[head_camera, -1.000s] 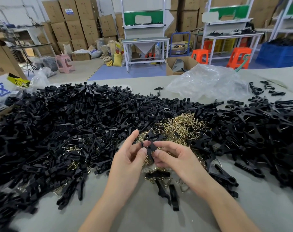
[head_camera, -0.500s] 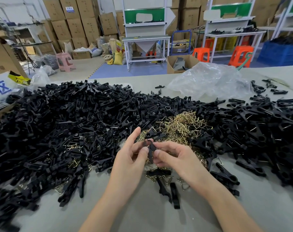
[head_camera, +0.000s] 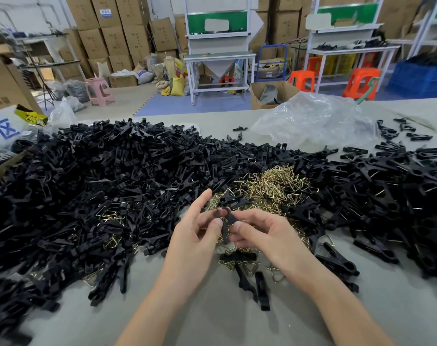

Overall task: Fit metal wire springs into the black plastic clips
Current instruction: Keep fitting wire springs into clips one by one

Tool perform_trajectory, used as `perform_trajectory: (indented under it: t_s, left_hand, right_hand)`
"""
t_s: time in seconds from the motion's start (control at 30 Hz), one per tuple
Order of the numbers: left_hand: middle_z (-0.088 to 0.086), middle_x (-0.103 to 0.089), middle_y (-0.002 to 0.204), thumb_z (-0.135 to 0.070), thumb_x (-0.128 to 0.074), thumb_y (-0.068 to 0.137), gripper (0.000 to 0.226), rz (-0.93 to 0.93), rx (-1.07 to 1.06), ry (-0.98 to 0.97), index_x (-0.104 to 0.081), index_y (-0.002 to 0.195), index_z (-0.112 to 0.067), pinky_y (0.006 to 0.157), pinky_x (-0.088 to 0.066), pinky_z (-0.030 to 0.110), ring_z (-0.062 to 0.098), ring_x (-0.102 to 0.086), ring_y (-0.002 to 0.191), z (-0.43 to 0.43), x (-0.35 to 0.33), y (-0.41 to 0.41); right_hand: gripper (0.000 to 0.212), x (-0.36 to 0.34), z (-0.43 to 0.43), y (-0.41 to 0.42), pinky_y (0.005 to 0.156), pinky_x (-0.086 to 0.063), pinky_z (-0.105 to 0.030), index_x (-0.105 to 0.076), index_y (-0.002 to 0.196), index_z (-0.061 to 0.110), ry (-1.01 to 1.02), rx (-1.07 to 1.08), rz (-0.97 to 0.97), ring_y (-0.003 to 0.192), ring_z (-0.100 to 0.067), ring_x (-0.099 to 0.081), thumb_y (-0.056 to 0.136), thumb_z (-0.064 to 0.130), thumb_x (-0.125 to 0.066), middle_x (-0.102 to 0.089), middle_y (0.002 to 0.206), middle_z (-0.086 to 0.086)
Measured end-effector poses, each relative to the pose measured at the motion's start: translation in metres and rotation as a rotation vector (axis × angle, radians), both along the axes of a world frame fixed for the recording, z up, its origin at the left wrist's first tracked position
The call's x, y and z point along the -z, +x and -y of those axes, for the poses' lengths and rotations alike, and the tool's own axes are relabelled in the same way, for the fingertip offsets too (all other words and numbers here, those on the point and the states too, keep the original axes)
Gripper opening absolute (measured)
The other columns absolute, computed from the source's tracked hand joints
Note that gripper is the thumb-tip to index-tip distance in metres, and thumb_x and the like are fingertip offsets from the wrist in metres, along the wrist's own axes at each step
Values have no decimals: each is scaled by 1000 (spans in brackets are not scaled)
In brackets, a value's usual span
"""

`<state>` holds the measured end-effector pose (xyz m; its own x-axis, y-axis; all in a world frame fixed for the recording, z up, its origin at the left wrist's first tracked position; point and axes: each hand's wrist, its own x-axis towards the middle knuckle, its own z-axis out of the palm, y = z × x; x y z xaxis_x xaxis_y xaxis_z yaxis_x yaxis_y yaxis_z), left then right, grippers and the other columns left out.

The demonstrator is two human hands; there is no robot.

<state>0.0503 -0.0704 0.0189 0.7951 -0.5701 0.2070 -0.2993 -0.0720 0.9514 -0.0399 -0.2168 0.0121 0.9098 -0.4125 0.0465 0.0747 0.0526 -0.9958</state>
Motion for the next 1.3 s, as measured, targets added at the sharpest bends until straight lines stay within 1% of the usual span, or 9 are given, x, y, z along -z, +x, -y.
perform_trajectory:
  t_s: [0.3, 0.37, 0.57, 0.73, 0.9, 1.0, 1.07, 1.17, 1.3]
  left_hand:
    - [-15, -74, 112, -5, -57, 99, 52, -59, 27, -87, -46, 136, -41, 87, -49, 10, 0, -67, 107, 2, -1, -4]
    - [-14, -74, 113, -8, -61, 97, 46, -79, 7, -128, -54, 130, -40, 83, -51, 12, 2, -68, 105, 3, 0, -3]
    - [-18, -68, 99, -11, -67, 94, 43, -99, 1, -122, -63, 117, -47, 80, -56, 26, 7, -65, 91, 6, 4, -5]
    - [-11, -76, 101, -8, -63, 96, 26, -18, -2, -146, -66, 109, -30, 74, -52, 13, 5, -71, 94, 5, 1, -9]
    - [-7, -68, 93, -19, -72, 90, 30, -92, -116, -210, -60, 110, -36, 63, -53, 17, 9, -68, 76, 10, 1, -12]
    - [-4, -70, 83, -40, -61, 95, 5, 57, -170, -91, -64, 92, -37, 62, -50, 20, 10, -65, 72, 4, 1, -7]
    - [-5, -65, 70, -52, -46, 99, 31, 189, -203, 11, -63, 82, -33, 55, -42, 20, 6, -52, 56, -1, 5, -1]
    - [-15, -51, 54, -52, -29, 104, 44, 270, -267, 98, -55, 74, -32, 51, -36, 17, 5, -43, 48, -7, 6, 5]
    - [-11, -52, 65, -45, -22, 104, 42, 268, -302, 162, -47, 73, -34, 57, -34, 19, 2, -46, 59, -8, 10, 6]
  right_hand:
    - [22, -3, -2, -2, 79, -59, -23, -79, 97, 36, -58, -57, -21, 90, -19, -77, 94, 16, -71, -78, 98, 0]
    - [10, -4, -2, -2, 80, -59, -24, -79, 97, 28, -14, -70, -13, 90, -19, -76, 90, 27, -72, -78, 97, -2]
    - [26, -3, 3, -2, 77, -61, -26, -73, 100, 8, 64, -50, 5, 87, -19, -75, 82, 27, -70, -77, 90, -5]
    - [46, -5, -1, -2, 81, -58, -25, -67, 128, 35, -5, -121, -6, 89, -20, -75, 84, 24, -76, -76, 89, -6]
    - [30, -9, -2, -4, 77, -58, -23, -75, 108, 40, -33, -108, 31, 80, -16, -75, 80, 30, -79, -75, 77, -2]
    - [25, -8, -1, -4, 76, -59, -24, -75, 102, 41, -69, -58, 46, 79, -16, -75, 79, 33, -77, -77, 81, -3]
    - [24, -8, 4, -4, 74, -59, -22, -75, 103, 38, -69, 35, 67, 79, -16, -76, 80, 32, -74, -78, 87, -5]
    - [28, -11, 14, -6, 69, -59, -20, -72, 109, 27, 6, 184, 113, 77, -20, -76, 81, 30, -70, -78, 86, -8]
    - [27, -10, 16, -6, 68, -60, -22, -74, 106, 20, 87, 268, 158, 75, -24, -76, 81, 30, -71, -76, 80, -15]
